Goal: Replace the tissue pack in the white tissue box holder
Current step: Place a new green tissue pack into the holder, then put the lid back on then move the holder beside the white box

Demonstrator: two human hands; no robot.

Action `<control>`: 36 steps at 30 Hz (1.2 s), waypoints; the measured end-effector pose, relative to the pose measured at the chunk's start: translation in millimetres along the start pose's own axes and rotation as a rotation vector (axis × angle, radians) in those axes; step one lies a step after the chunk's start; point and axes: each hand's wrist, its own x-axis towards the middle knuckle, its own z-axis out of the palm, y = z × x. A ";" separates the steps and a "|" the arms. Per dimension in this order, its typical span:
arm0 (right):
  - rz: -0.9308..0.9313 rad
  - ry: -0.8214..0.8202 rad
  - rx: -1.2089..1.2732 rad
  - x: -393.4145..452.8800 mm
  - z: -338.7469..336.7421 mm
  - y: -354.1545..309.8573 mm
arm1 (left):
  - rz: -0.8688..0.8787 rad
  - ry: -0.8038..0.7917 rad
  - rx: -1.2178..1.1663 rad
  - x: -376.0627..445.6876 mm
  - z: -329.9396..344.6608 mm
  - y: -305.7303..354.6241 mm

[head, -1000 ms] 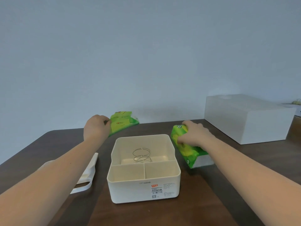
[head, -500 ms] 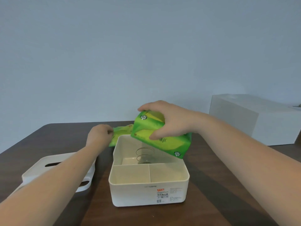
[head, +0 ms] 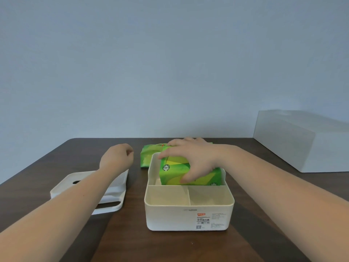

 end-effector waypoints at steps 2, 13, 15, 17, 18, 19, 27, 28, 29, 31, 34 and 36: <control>0.012 -0.012 0.048 3.7 6.1 1.2 | -0.021 -0.019 0.003 -2.5 -5.4 -8.5; 0.117 0.096 0.341 6.1 16.7 -10.9 | -0.108 -0.101 0.046 -21.4 -32.8 -44.1; 0.128 0.184 0.347 11.1 8.4 -23.7 | -0.129 -0.101 0.039 -24.9 -39.7 -52.2; 0.105 0.245 0.355 18.3 1.4 -38.1 | -0.151 -0.117 0.029 -28.5 -45.5 -62.9; 0.088 0.269 0.353 22.7 -1.2 -45.3 | -0.167 -0.130 0.039 -31.0 -48.1 -68.0; 0.075 0.286 0.358 27.4 -3.1 -52.8 | -0.187 -0.141 0.067 -33.8 -50.2 -73.0; 0.087 0.146 0.415 73.3 5.3 -118.9 | -0.410 -0.194 0.062 -53.6 -63.2 -117.1; 0.082 0.088 0.405 80.1 8.5 -124.2 | -0.420 -0.194 0.036 -54.1 -63.6 -121.6; 0.080 0.022 0.386 86.6 11.5 -128.2 | -0.427 -0.193 0.013 -55.0 -64.0 -124.4; 0.110 -0.109 0.339 97.1 17.2 -134.2 | -0.436 -0.187 -0.042 -56.1 -64.1 -127.2; 0.195 -0.231 0.292 107.0 24.2 -139.0 | -0.441 -0.188 -0.117 -57.7 -64.3 -125.7; 0.238 -0.257 0.298 110.9 26.6 -141.1 | -0.436 -0.190 -0.157 -58.2 -64.3 -122.2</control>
